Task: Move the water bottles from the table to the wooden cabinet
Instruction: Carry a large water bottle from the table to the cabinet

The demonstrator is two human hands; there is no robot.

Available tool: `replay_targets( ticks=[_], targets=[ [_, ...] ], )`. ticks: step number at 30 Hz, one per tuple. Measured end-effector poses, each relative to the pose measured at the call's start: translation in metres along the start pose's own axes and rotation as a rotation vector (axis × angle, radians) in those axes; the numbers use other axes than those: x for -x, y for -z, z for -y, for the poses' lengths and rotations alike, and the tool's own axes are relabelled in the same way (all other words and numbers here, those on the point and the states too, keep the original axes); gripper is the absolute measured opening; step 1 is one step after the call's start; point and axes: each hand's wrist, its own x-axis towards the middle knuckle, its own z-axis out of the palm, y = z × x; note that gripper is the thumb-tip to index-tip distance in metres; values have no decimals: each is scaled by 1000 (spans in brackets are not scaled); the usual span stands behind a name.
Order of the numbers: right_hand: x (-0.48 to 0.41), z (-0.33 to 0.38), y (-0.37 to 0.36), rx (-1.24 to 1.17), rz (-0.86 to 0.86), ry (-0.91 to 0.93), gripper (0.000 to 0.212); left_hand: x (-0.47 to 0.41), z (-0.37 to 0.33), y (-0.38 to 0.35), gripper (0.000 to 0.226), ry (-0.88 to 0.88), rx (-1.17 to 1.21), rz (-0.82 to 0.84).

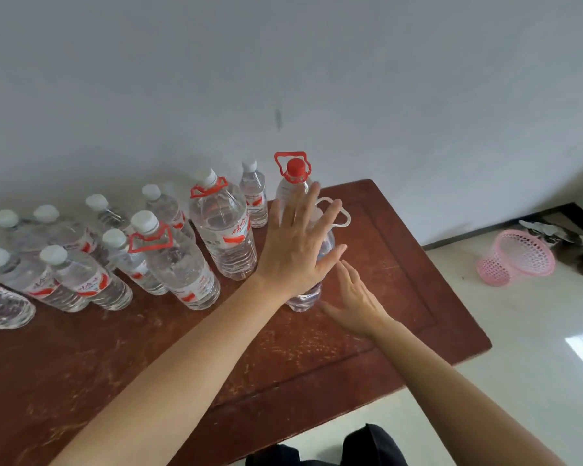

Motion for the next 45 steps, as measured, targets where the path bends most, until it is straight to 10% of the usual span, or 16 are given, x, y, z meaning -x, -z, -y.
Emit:
replay_targets(
  ticks=[9,24,33,39,45],
  targets=[
    [-48,21,-29,-30,106,120,123,65,28,10,41,235,123,-266],
    [-72,88,-92,686,253,639,92,293,13,-25,80,1427,462,-153],
    [-47,58,-76,683,248,495,94,273,18,-37,88,1179,-33,-143],
    [-35,31,-54,663,261,438,95,205,15,-44,106,693,-16,718],
    [-26,-1,-44,653,234,398,92,182,-6,-54,107,719,-71,800]
  ],
)
